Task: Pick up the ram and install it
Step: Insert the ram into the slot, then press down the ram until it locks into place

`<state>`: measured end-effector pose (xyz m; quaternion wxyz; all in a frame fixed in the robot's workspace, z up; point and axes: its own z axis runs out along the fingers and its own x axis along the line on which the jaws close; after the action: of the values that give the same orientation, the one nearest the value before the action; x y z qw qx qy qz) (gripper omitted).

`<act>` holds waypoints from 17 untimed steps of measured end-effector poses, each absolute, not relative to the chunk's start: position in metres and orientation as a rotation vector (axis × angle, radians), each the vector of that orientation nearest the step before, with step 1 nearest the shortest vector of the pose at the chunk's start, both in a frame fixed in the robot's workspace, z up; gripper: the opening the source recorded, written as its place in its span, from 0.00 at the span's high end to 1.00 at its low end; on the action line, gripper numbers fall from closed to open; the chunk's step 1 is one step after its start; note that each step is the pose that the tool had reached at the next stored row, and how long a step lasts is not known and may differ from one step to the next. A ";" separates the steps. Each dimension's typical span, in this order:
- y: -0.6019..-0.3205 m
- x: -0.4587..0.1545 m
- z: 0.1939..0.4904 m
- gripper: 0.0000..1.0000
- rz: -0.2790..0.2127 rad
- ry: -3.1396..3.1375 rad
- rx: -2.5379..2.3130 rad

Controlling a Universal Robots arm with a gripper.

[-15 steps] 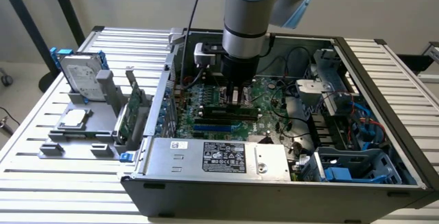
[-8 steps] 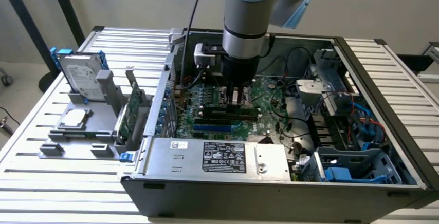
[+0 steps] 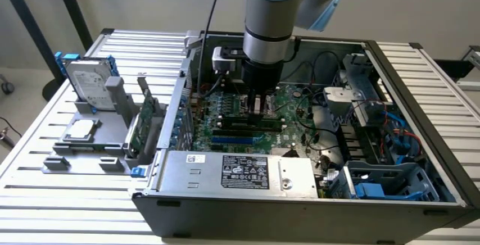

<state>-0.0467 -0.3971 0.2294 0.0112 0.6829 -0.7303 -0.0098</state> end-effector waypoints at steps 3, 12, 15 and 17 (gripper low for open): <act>-0.397 -0.047 0.234 0.73 -0.033 -2.278 2.132; -0.397 -0.047 0.242 0.73 -0.033 -2.277 2.134; -0.397 -0.047 0.242 0.73 -0.033 -2.277 2.134; -0.397 -0.047 0.242 0.73 -0.034 -2.277 2.134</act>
<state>-0.0467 -0.3971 0.2420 0.0104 0.6839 -0.7295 -0.0107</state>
